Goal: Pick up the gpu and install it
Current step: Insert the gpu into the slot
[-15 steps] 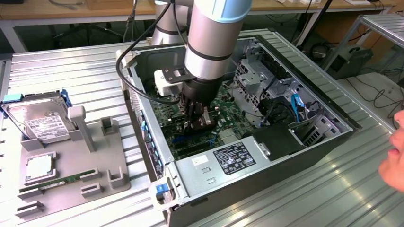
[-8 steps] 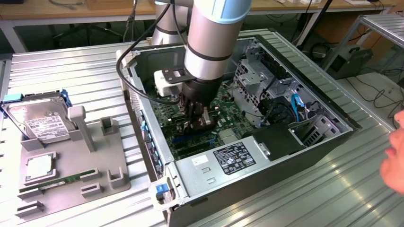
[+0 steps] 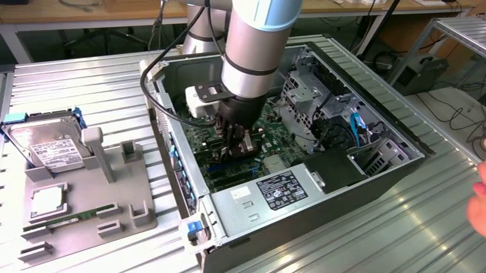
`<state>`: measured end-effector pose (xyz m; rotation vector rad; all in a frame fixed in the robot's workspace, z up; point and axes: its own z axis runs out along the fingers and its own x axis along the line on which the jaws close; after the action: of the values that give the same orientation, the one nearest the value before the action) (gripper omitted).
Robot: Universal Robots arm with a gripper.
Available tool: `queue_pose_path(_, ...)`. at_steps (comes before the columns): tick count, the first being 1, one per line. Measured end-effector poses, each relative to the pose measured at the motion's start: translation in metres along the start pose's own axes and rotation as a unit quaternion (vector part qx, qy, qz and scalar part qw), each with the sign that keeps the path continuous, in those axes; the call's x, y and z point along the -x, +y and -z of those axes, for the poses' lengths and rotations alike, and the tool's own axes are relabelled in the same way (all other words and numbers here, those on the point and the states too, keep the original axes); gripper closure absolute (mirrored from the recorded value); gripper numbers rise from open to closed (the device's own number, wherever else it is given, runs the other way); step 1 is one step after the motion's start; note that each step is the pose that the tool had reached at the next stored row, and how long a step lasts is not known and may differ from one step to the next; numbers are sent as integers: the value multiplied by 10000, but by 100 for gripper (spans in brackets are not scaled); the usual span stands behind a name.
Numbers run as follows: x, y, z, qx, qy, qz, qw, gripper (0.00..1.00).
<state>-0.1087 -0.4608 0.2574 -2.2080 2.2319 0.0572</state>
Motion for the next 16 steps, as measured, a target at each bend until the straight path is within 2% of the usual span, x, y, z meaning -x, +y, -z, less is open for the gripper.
queue_pose_path(7, 0, -1, -1, -1, -1, 0, 10000, 73)
queue_pose_path(9, 0, 0, -1, -1, -1, 0, 10000, 61)
queue_pose_path(10, 0, 0, -1, -1, -1, 0, 10000, 61)
queue_pose_path(11, 0, 0, 0, 0, 0, 0, 10000, 54)
queue_pose_path(14, 0, 0, 4, 0, 5, 0, 10000, 54)
queue_pose_path(16, 5, 1, 58, 0, 4, 1, 10000, 54)
